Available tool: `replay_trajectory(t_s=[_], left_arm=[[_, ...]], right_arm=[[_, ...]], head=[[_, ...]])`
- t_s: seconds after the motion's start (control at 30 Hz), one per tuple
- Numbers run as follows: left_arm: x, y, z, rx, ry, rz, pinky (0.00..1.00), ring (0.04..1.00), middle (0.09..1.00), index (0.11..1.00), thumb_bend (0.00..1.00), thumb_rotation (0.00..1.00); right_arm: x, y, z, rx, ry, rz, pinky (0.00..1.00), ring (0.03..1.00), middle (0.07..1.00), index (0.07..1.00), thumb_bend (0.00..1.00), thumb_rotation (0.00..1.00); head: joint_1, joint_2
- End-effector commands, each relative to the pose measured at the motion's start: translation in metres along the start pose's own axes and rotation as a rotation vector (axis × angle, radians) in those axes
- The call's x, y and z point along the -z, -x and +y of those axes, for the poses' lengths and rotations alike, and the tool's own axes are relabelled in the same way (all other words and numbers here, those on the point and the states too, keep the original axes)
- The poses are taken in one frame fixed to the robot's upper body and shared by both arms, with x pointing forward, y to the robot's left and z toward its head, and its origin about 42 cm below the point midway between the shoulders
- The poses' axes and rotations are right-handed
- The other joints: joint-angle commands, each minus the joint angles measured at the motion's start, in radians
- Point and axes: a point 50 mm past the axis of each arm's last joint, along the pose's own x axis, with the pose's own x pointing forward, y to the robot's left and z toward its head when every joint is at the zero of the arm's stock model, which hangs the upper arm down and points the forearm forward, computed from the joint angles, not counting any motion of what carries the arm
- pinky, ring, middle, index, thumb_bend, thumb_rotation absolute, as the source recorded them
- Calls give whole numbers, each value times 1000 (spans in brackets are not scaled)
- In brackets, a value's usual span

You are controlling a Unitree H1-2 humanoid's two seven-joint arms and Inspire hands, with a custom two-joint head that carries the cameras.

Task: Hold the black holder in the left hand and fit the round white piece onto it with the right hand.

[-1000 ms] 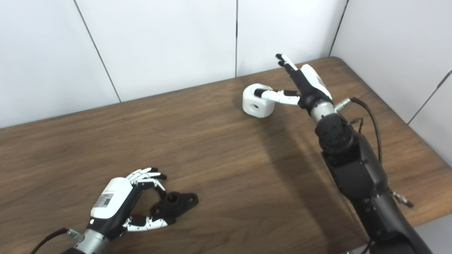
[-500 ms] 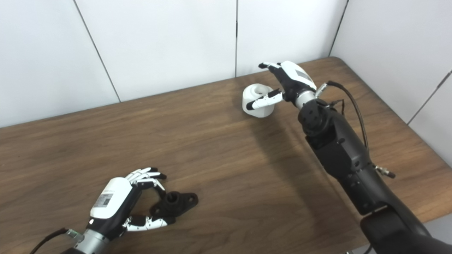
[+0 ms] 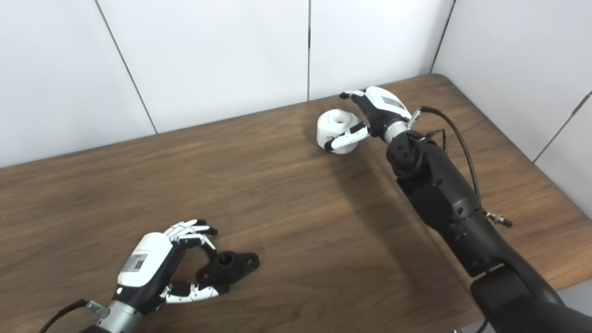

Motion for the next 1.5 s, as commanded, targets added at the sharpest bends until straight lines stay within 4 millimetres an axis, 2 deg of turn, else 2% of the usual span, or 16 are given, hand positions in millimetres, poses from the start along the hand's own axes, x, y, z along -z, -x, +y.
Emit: replay_trajectory(t_s=[0.0, 0.53, 1.2, 1.47], left_arm=[[17, 21, -26, 150, -10, 107, 849, 870, 775, 487, 522, 50], [14, 20, -25, 152, -5, 112, 854, 873, 776, 487, 522, 50], [15, 22, -24, 147, -11, 94, 864, 859, 772, 487, 522, 50], [13, 23, -26, 151, -10, 93, 864, 868, 779, 487, 522, 50]], right_arm=[[-7, -4, -21, 63, 12, -25, 1000, 1000, 948, 892, 966, 437], [1, 0, -12, 51, 21, -11, 997, 1000, 929, 833, 887, 404], [0, 1, -7, 100, 5, -20, 989, 1000, 915, 749, 872, 328], [0, 1, -7, 107, 8, -28, 983, 1000, 908, 732, 848, 370]], head=[[0, 1], [4, 6], [-1, 10], [-1, 10]])
